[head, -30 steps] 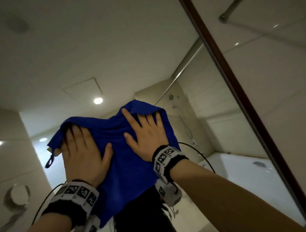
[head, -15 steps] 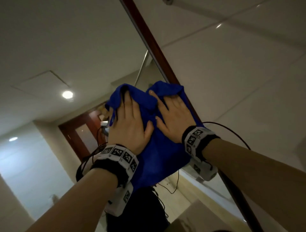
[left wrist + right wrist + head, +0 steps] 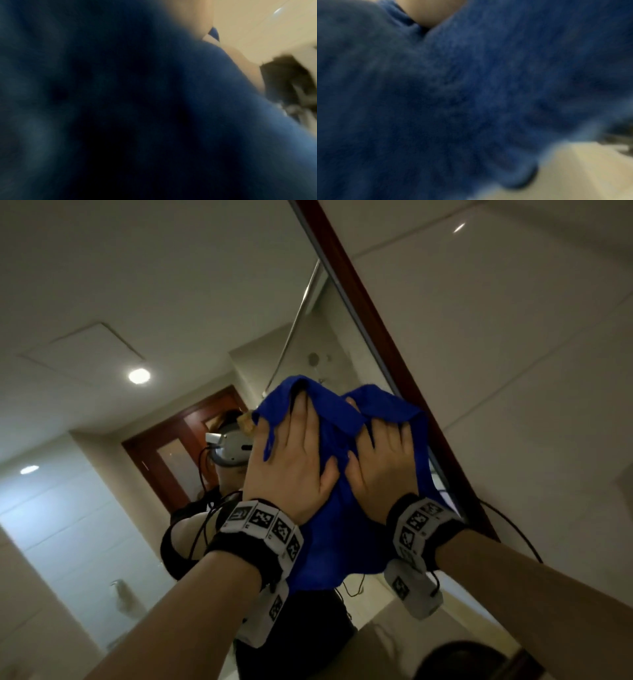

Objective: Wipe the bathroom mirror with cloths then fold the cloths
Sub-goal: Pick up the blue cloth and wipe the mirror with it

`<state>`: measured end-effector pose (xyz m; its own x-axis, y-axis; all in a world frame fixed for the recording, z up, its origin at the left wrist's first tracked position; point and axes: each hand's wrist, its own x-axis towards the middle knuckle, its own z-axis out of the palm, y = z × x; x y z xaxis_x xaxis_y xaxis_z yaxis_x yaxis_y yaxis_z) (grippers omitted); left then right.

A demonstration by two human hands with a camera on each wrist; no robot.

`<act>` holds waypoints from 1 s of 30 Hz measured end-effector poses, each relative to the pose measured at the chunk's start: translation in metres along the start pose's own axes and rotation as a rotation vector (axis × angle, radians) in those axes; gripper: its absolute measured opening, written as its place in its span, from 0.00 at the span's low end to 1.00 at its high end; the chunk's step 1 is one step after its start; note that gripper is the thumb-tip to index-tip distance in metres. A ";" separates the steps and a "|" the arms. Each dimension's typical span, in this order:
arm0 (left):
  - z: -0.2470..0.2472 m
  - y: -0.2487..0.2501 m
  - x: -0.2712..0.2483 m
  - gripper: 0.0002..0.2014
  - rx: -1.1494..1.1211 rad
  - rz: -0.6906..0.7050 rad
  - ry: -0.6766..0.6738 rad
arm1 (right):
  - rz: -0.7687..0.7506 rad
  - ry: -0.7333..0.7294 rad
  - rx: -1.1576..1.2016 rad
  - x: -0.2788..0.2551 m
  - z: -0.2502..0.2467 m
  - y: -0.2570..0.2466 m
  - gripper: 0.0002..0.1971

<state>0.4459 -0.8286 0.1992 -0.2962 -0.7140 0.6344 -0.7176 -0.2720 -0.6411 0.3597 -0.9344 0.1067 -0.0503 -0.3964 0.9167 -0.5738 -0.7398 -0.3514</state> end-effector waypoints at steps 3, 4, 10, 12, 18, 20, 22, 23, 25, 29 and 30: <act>0.003 -0.015 -0.027 0.38 0.015 0.058 -0.014 | 0.115 -0.015 -0.018 -0.029 0.009 -0.033 0.31; 0.004 -0.024 -0.039 0.38 0.010 0.056 -0.009 | 0.137 -0.018 -0.029 -0.034 0.011 -0.046 0.31; -0.009 -0.100 -0.127 0.38 -0.031 0.001 -0.023 | 0.136 -0.044 -0.093 -0.062 0.018 -0.149 0.32; -0.020 -0.140 -0.169 0.39 -0.034 -0.035 -0.036 | 0.097 -0.088 -0.062 -0.076 0.020 -0.203 0.34; -0.045 -0.266 -0.308 0.40 -0.081 -0.159 -0.061 | 0.022 -0.174 0.033 -0.115 0.023 -0.361 0.37; -0.054 -0.310 -0.364 0.40 -0.087 -0.197 -0.077 | -0.024 -0.207 0.022 -0.135 0.027 -0.427 0.38; -0.060 -0.351 -0.418 0.40 -0.094 -0.247 -0.081 | -0.097 -0.237 0.014 -0.157 0.031 -0.492 0.39; -0.061 -0.370 -0.445 0.40 -0.112 -0.284 -0.076 | -0.133 -0.249 0.014 -0.169 0.034 -0.521 0.40; -0.065 -0.405 -0.504 0.40 -0.128 -0.359 -0.075 | -0.201 -0.288 0.013 -0.189 0.038 -0.579 0.41; -0.071 -0.467 -0.612 0.36 -0.059 -0.507 -0.113 | -0.326 -0.360 0.030 -0.231 0.049 -0.682 0.41; -0.071 -0.478 -0.633 0.35 -0.054 -0.560 -0.131 | -0.373 -0.364 0.038 -0.241 0.051 -0.703 0.41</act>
<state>0.9318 -0.2009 0.1343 0.2162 -0.5453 0.8099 -0.7748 -0.6006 -0.1976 0.8169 -0.3473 0.1232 0.4433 -0.2605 0.8577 -0.4679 -0.8834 -0.0265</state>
